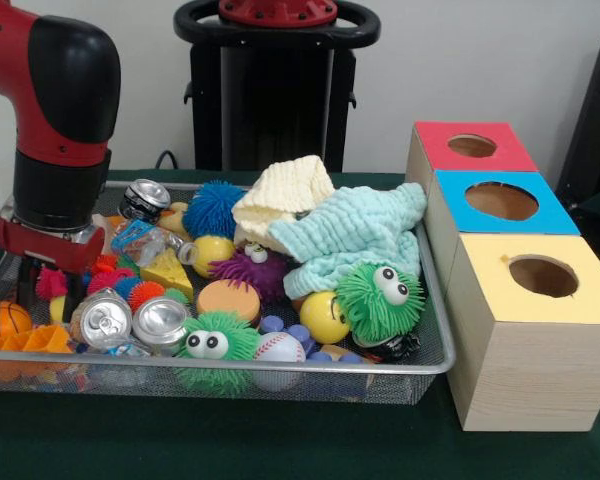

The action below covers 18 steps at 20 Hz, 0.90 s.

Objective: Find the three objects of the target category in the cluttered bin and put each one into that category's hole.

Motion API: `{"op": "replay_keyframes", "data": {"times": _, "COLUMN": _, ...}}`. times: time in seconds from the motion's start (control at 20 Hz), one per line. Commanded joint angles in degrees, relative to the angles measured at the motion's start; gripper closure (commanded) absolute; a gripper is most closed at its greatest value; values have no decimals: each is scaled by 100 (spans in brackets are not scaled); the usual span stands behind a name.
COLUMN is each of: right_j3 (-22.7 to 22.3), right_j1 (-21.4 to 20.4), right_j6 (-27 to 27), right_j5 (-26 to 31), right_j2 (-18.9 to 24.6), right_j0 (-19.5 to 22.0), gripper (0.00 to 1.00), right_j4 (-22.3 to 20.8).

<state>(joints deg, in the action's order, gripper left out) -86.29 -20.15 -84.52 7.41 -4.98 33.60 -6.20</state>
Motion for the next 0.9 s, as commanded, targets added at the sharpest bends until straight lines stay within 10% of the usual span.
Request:
{"op": "replay_keyframes", "data": {"times": 0.05, "right_j3": 115, "right_j1": 872, "right_j6": -1042, "right_j5": -264, "right_j2": 817, "right_j0": 156, "gripper": 0, "right_j4": 198}}
{"op": "replay_keyframes", "data": {"times": 0.9, "right_j3": 69, "right_j1": 634, "right_j6": -1076, "right_j5": -73, "right_j2": 861, "right_j0": -85, "gripper": 0, "right_j4": 385}}
